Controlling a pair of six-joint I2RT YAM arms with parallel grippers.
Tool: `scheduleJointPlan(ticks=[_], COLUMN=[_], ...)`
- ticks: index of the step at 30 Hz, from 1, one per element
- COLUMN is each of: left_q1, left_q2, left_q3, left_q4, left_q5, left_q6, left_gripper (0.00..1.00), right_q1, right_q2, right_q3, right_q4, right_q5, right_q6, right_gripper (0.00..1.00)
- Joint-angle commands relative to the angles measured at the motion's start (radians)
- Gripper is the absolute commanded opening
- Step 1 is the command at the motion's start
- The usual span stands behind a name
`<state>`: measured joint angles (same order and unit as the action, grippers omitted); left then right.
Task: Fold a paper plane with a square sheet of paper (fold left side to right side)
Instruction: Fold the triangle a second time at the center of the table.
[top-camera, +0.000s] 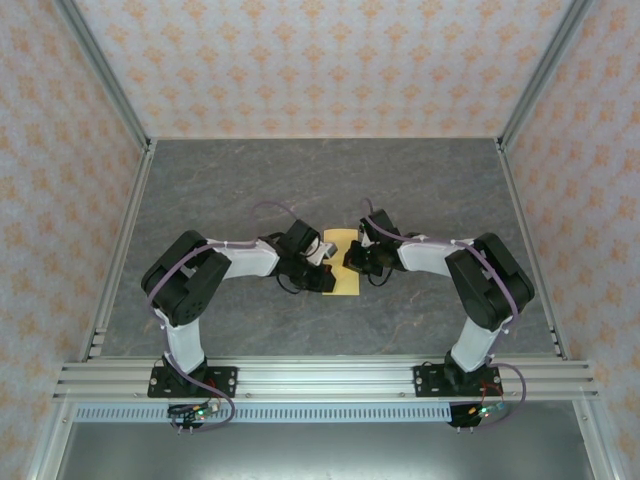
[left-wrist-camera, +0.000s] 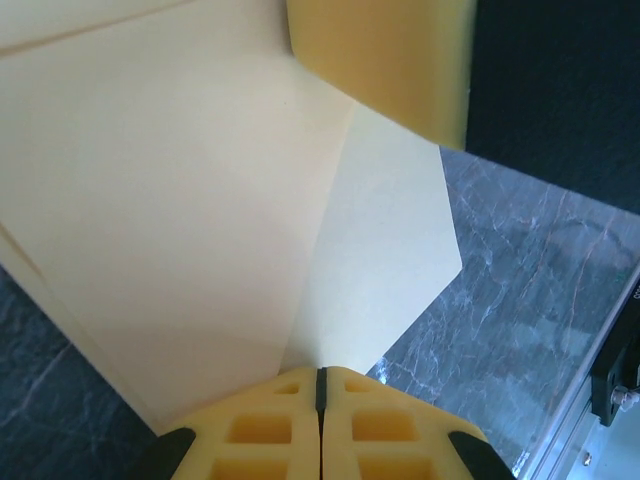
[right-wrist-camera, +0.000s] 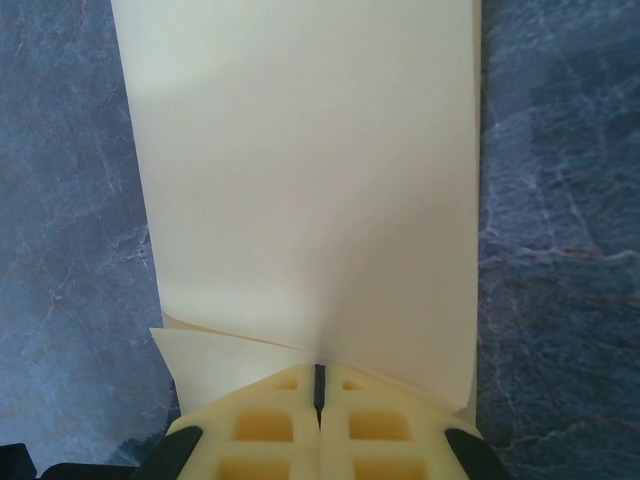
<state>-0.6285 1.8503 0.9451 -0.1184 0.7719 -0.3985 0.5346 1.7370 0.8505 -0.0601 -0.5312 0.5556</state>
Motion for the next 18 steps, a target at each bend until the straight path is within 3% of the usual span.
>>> scheduleJointPlan(ticks=[1, 18], left_q1=[-0.010, -0.001], left_q2=[-0.037, -0.099], left_q3=[-0.022, -0.140], left_q4=[-0.013, -0.015], left_q5=[-0.005, -0.083], left_q6=[-0.013, -0.025], left_gripper=[0.05, 0.04], right_q1=[0.002, 0.001], right_q2=[0.035, 0.032], right_q3=[-0.009, -0.004], right_q4=[-0.089, -0.123], right_q5=[0.068, 0.089], right_q6=[-0.020, -0.032], right_gripper=[0.00, 0.00])
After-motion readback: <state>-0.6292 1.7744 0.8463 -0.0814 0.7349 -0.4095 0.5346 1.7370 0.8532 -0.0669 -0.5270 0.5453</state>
